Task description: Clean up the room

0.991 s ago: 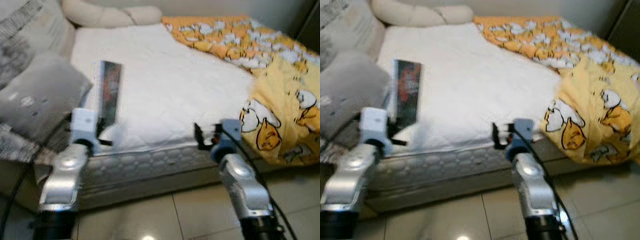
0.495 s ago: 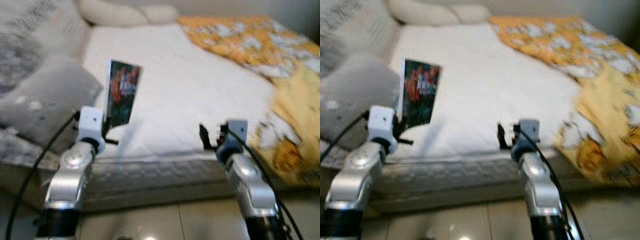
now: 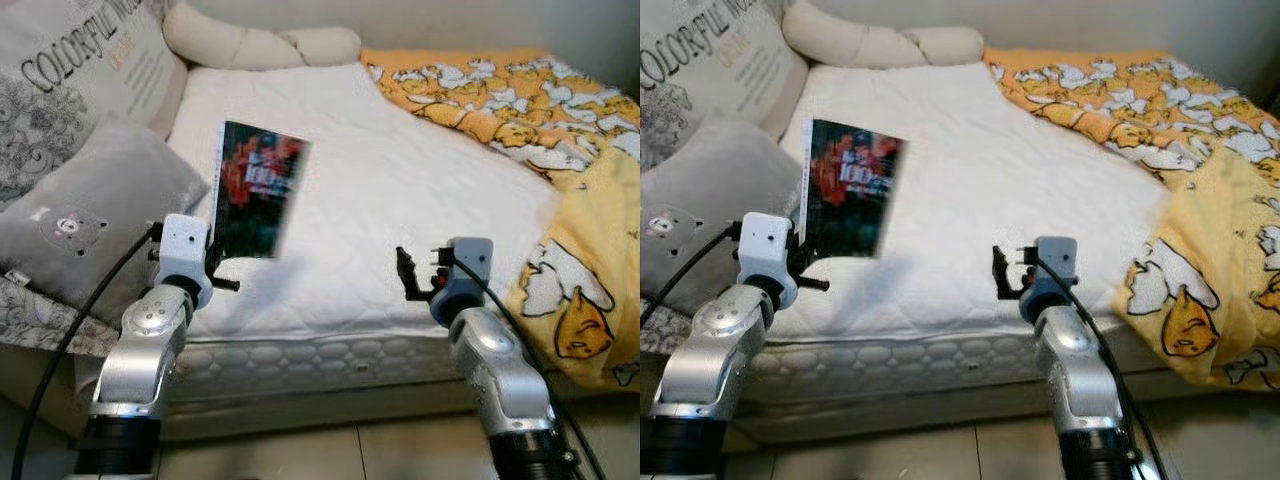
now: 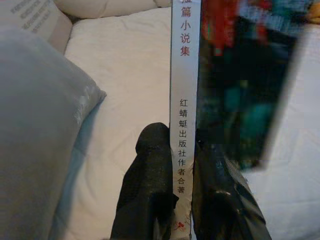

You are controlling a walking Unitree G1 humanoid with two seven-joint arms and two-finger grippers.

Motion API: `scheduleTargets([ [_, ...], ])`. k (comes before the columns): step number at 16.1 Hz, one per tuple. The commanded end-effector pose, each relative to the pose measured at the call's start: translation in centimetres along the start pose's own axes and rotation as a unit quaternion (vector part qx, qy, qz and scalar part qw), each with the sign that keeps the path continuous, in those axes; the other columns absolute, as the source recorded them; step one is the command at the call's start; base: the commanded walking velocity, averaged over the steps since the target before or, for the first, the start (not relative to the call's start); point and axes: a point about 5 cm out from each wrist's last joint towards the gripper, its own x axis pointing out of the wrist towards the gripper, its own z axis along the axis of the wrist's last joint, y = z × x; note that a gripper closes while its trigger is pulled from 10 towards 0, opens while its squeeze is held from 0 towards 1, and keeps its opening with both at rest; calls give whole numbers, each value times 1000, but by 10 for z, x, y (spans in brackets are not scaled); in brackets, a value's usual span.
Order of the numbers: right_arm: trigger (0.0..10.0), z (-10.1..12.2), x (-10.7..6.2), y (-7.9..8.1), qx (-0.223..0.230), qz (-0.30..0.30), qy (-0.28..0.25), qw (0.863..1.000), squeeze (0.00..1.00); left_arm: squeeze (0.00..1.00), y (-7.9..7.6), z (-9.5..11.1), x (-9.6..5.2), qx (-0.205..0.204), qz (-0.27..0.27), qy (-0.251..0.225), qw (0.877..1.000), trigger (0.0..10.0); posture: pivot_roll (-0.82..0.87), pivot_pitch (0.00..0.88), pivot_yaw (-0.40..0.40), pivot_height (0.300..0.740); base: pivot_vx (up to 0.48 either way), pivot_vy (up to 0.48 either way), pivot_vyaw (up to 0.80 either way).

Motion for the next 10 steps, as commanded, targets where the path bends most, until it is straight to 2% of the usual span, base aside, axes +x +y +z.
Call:
scheduleTargets([
  [1,10000,4,2,3,-7,7,-4,1000,0,0,6,12,-1,2,13,-26,1000,10000,-6,0,-13,740,330,0,0],
  [10,10000,2,1,2,-10,6,-3,1000,0,0,4,10,-2,1,9,-26,1000,10000,-9,0,-14,740,341,0,0],
])
